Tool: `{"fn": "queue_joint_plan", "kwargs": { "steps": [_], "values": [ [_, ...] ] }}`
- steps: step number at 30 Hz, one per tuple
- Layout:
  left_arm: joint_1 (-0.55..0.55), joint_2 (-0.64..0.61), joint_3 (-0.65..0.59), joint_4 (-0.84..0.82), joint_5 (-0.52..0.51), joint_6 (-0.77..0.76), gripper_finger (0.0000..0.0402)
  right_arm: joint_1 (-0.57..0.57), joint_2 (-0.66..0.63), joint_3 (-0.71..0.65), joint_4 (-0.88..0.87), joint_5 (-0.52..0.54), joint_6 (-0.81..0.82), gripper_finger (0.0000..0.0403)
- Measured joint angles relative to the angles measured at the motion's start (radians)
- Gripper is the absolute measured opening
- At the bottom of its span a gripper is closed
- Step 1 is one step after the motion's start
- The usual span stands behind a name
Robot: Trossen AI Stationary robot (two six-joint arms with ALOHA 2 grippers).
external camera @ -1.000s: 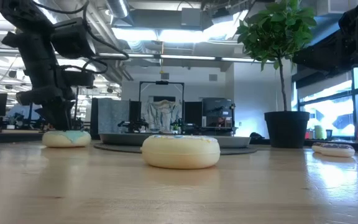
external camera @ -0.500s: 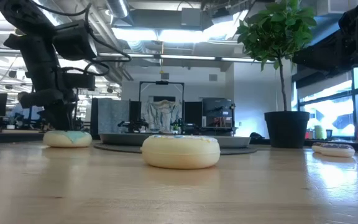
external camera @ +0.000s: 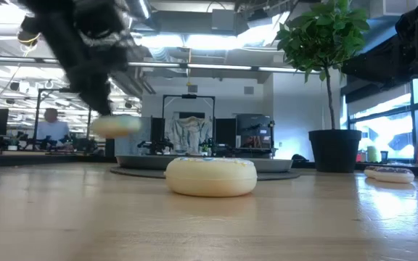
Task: Pick & Place donuts
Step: Put the big blue donut on the black plate
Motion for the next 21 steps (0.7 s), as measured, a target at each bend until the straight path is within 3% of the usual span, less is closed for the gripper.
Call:
{"fn": "queue_joint_plan", "kwargs": {
  "steps": [4, 8, 21],
  "values": [
    [0.043, 0.006, 0.070, 0.058, -0.073, -0.022, 0.0009, 0.000, 0.000, 0.000, 0.000, 0.000, 0.000, 0.0139],
    [0.114, 0.030, 0.083, 0.166, -0.065, -0.111, 0.0006, 0.000, 0.000, 0.000, 0.000, 0.000, 0.000, 0.0139],
    [0.376, 0.320, 0.082, 0.354, 0.080, -0.128, 0.0007, 0.000, 0.000, 0.000, 0.000, 0.000, -0.014, 0.0139]
  ]
}}
